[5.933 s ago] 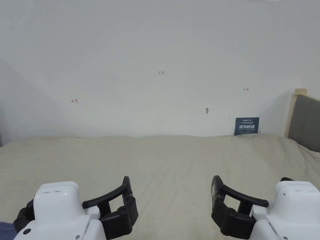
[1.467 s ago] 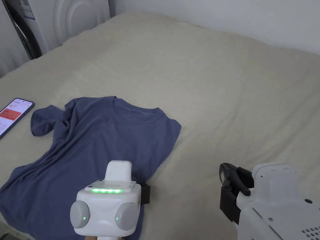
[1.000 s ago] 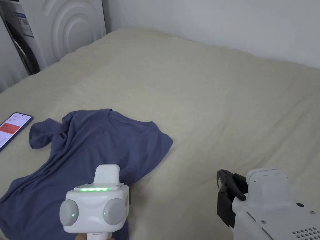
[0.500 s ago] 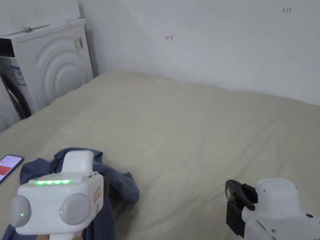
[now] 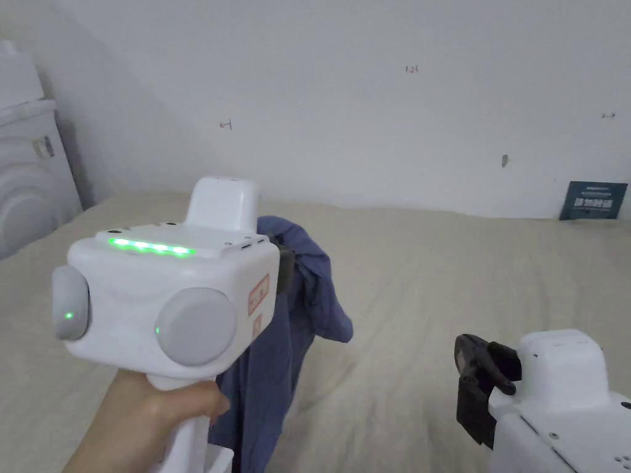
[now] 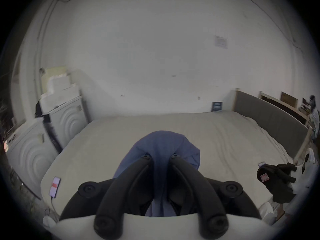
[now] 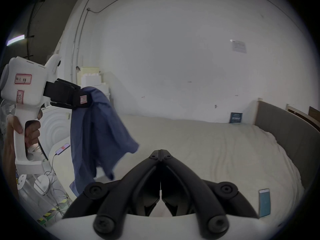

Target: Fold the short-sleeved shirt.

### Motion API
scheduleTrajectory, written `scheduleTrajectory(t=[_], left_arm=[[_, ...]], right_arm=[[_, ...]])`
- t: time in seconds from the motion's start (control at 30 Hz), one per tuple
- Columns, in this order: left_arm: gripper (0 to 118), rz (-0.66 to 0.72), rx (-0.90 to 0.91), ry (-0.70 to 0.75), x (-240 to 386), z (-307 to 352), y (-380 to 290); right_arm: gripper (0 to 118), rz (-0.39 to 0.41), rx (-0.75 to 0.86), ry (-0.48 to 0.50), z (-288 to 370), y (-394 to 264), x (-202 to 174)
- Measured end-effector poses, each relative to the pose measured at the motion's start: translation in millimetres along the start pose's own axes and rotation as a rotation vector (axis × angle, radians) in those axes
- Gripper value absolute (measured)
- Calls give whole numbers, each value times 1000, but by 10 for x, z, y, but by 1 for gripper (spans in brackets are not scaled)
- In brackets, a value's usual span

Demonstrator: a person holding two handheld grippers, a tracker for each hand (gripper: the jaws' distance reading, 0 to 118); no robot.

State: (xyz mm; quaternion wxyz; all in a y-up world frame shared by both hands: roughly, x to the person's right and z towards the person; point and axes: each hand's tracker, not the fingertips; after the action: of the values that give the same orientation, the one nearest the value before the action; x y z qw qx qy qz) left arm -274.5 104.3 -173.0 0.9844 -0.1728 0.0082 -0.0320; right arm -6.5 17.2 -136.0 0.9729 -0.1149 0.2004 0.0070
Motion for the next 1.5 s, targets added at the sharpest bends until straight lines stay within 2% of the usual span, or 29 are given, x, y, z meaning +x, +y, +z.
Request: scheduleTrajectory(t=[0.17, 0.33, 0.47, 0.63, 0.73, 0.87, 1.1, 1.13, 1.17, 1.23, 1.27, 1.5], left_arm=[[11, 7, -10, -251, 772, -183, 21], [11, -44, -38, -366, 1385, -366, -34], [11, 26, -97, -456, 1599, -580, -199], [11, 33, -192, -450, 1722, -960, -592], [11, -5, -303, -393, 1793, -1238, -889], [11, 34, -425, -432, 1854, -1465, -1313], [13, 9, -499, -389, 1896, -1693, -1657], [18, 11, -502, -380, 1891, -1707, -1672], [40, 6, -507, -375, 1887, -1726, -1683], [99, 1, -508, -375, 1865, -1721, -1703], [118, -5, -518, -384, 1868, -1715, -1704], [114, -4, -476, -414, 1667, -1279, -1635]], right_arm=[[2, -21, 11, -125, 318, -14, 438], [2, -56, 1, -215, 482, -64, 818], [2, -88, -15, -254, 518, -151, 1034], [2, -101, -55, -269, 440, -307, 1139], [2, -111, -87, -267, 348, -401, 1141], [2, -123, -125, -247, 234, -505, 1118], [2, -115, -176, -229, 131, -609, 1077], [2, -115, -180, -229, 129, -615, 1075], [2, -114, -184, -228, 130, -618, 1074], [2, -116, -188, -227, 126, -620, 1068], [2, -117, -191, -226, 128, -621, 1066], [2, -105, -195, -210, 140, -590, 956]])
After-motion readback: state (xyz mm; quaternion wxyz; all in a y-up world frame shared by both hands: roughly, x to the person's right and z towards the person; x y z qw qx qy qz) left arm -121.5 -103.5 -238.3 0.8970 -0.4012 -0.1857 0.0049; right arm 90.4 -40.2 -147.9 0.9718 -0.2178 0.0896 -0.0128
